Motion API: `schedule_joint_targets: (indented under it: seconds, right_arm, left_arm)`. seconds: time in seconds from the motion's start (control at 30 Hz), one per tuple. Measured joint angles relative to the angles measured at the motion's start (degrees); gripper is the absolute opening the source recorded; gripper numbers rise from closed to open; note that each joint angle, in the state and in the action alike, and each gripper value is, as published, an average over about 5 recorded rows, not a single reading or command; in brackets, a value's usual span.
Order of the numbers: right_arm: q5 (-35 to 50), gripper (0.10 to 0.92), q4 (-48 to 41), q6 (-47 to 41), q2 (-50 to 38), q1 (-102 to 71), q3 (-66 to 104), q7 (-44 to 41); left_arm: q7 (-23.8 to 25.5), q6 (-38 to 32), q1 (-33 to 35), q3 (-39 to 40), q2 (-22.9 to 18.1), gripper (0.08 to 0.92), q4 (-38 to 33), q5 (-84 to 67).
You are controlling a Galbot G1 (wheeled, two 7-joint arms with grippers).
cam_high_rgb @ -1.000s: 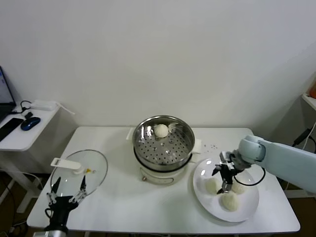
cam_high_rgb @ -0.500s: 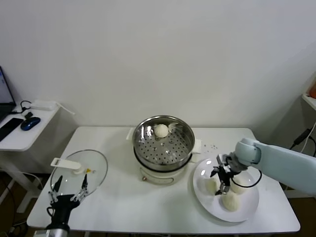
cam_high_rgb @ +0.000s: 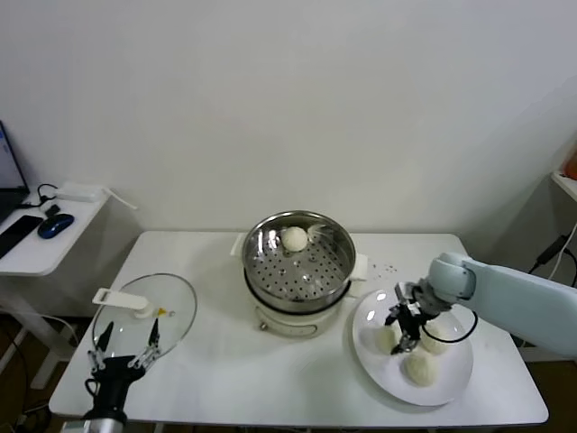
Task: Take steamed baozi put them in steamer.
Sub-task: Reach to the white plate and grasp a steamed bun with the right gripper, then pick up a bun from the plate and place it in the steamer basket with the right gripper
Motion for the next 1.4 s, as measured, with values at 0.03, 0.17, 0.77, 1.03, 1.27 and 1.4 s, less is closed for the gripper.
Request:
schedule_joint_targets:
  seconds: [0.03,0.17,0.77,1.03,1.27,1.4]
  right_arm:
    - [0.2,0.666,0.2,0.0,-0.2,0.4,-0.1,-0.1]
    - [1.4,0.666,1.0,0.1,-1.0,2.6,-1.1,-0.5]
    - [17.1,0.684,9.2,0.9,-2.7,31.0,-18.0,-2.2]
    - [25.3,0.687,9.6,-0.1,2.8,39.9,-22.4,-1.5]
    - [28.7,0.687,5.6,-1.0,10.6,40.4,-20.9,-0.3]
    - [29.4,0.687,1.6,-1.4,15.8,39.1,-19.4,0.2]
  left_arm:
    - [0.0,0.0,0.0,0.0,0.0,0.823,0.0,0.0]
    - [0.1,0.0,-0.1,-0.1,0.2,0.823,0.2,0.0]
    - [0.4,0.2,-0.4,0.1,0.5,0.823,0.3,0.1]
    - [0.3,0.4,-0.6,0.6,0.5,0.823,0.2,0.3]
    - [0.6,0.3,-0.7,1.5,0.0,0.823,-0.6,1.4]
    - [0.7,0.2,-0.7,1.9,-0.2,0.823,-0.8,2.1]
